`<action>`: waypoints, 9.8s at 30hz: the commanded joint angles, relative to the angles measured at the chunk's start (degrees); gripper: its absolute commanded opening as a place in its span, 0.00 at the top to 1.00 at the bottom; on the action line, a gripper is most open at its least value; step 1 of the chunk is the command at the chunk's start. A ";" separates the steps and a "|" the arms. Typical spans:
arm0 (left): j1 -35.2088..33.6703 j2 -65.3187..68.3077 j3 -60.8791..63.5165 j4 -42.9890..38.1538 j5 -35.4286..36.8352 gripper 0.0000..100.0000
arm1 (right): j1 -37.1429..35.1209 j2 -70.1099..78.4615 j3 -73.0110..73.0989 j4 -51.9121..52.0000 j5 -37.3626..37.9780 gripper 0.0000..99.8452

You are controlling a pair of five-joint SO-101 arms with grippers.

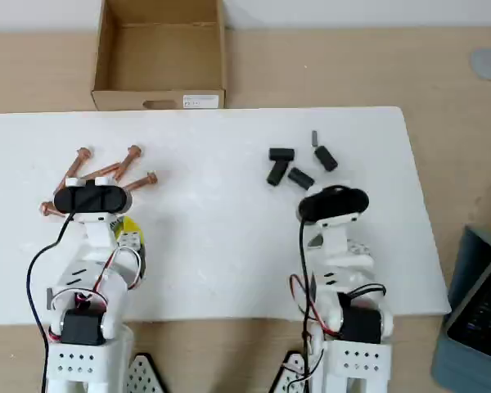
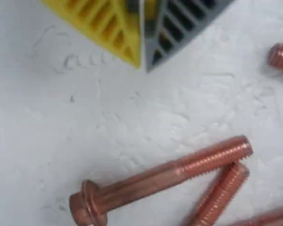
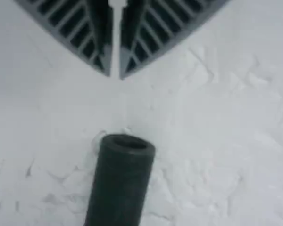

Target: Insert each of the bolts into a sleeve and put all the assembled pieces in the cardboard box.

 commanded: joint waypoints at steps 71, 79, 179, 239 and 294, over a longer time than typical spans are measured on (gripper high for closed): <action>-10.02 69.05 -64.88 28.66 -9.58 0.99 | -3.74 95.69 -89.27 31.74 8.88 0.94; -11.96 72.75 -64.97 28.40 -9.41 0.89 | -6.64 95.69 -82.42 24.70 7.91 0.88; -21.10 126.46 -132.92 47.21 -32.35 0.93 | -4.00 84.00 -79.34 30.51 10.64 0.99; -17.93 160.40 -167.03 48.70 -34.46 0.99 | -4.26 83.56 -81.54 34.29 10.20 0.99; 3.25 27.03 -40.18 7.65 11.96 1.00 | -1.63 21.32 -40.57 14.07 -4.40 0.99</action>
